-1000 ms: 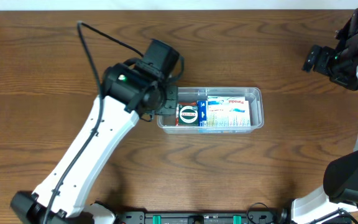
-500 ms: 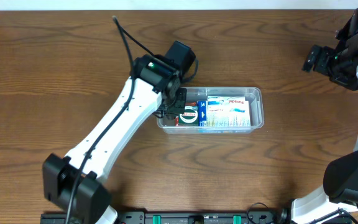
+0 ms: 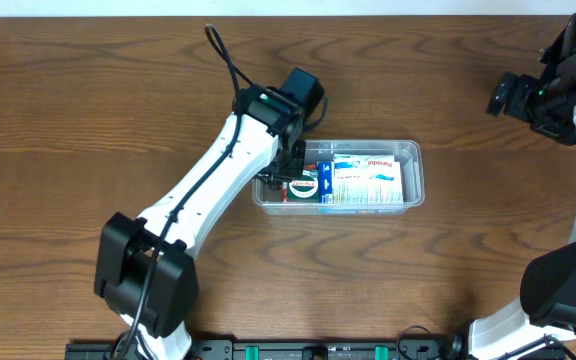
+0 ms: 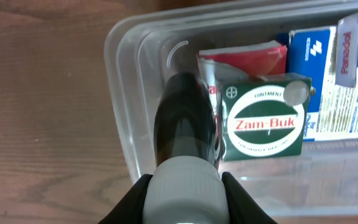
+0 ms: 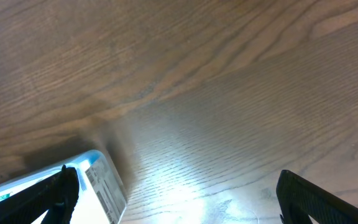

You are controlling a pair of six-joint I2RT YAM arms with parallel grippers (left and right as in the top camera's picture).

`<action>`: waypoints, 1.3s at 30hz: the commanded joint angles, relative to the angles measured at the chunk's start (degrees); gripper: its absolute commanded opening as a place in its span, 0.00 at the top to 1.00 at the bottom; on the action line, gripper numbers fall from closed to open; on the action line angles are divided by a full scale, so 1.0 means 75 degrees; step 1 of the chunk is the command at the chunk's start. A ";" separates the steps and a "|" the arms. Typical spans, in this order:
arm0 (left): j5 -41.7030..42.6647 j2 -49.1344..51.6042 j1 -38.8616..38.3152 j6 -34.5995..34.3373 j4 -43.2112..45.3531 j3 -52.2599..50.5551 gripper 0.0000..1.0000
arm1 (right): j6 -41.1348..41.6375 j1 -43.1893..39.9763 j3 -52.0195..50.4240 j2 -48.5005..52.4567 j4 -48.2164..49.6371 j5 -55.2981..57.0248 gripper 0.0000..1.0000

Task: Pack container
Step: 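Carry the bottle over the container and lower it inside, then open left gripper and raise it away from the container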

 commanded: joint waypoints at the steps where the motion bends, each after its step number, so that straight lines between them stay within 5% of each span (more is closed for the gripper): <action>1: -0.0154 0.0221 -0.0009 -0.0204 0.0058 -0.0044 0.81 | 0.0029 -0.0035 0.0096 -0.0087 -0.0003 0.0026 0.01; 15: -0.0157 0.0740 -0.0009 -0.0230 0.0224 -0.0216 0.81 | 0.0029 -0.0035 0.0096 -0.0087 -0.0003 0.0026 0.01; 19: -0.0157 0.0740 -0.0009 -0.0224 0.0143 -0.0216 0.45 | 0.0029 -0.0035 0.0096 -0.0087 -0.0003 0.0026 0.01; 22: -0.0157 0.0740 -0.0009 -0.0227 0.0099 -0.0216 0.33 | 0.0029 -0.0035 0.0096 -0.0087 -0.0003 0.0026 0.01; 32: -0.0154 0.0702 -0.0009 -0.0224 -0.0111 0.0134 0.33 | 0.0029 -0.0035 0.0096 -0.0087 -0.0003 0.0026 0.01; 39: -0.0152 0.0542 -0.0009 -0.0221 -0.1166 0.1676 0.33 | 0.0029 -0.0035 0.0096 -0.0087 -0.0003 0.0026 0.01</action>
